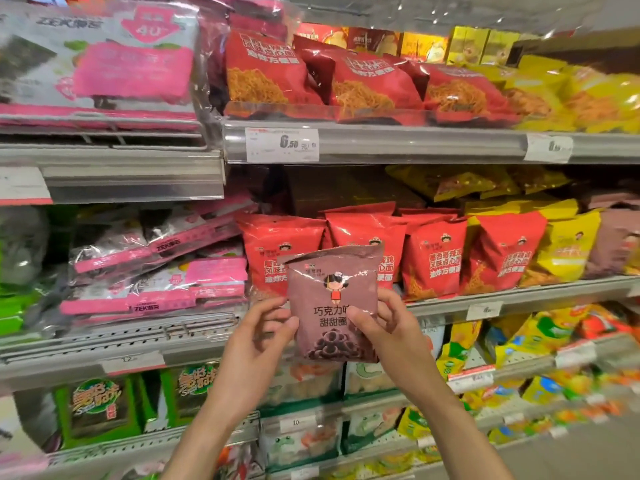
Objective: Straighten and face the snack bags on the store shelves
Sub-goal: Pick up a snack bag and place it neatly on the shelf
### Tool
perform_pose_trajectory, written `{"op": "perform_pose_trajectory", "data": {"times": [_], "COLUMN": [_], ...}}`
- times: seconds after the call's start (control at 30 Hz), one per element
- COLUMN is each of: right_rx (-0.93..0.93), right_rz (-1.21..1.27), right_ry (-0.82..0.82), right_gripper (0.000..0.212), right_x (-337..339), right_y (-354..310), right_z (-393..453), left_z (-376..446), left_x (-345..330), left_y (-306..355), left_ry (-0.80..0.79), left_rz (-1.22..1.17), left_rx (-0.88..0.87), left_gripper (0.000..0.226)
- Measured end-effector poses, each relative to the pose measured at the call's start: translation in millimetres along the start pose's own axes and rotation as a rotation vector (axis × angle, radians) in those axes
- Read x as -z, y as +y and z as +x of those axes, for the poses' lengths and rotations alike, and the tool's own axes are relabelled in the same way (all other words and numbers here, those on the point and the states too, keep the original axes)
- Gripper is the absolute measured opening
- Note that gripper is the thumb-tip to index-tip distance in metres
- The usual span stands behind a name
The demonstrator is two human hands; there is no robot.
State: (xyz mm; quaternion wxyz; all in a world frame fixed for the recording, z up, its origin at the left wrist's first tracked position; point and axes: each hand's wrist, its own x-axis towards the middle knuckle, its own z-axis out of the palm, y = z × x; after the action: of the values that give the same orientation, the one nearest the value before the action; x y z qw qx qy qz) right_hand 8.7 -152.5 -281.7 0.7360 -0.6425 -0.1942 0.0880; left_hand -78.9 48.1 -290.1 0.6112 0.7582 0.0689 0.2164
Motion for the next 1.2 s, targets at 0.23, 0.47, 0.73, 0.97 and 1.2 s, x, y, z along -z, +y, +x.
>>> {"op": "perform_pose_trajectory", "data": {"times": [0.23,0.47,0.73,0.97,1.2], "right_rx": [0.030,-0.022,-0.094,-0.079,-0.048], "right_rz": [0.010,0.019,0.022,0.065,0.059], "right_ry": [0.227,0.331,0.467,0.540,0.597], "right_gripper": [0.039,0.019,0.026,0.025,0.029], "right_x": [102,226,375,465,547], "right_y": [13,14,8,-2,-13], "right_z": [-30,-54,-82,-83,-53], "left_z": [-14,-26,-30,-6,45], "left_x": [-68,-176,-322,-417,-515], "left_y": [2,19,48,63,80], "left_ry": [0.030,0.022,-0.011,-0.105,-0.187], "left_rz": [-0.033,-0.006,-0.023,-0.056,-0.025], "left_rx": [0.032,0.089,0.077,0.066,0.019], "left_gripper": [0.036,0.022,0.034,0.052,0.029]}}
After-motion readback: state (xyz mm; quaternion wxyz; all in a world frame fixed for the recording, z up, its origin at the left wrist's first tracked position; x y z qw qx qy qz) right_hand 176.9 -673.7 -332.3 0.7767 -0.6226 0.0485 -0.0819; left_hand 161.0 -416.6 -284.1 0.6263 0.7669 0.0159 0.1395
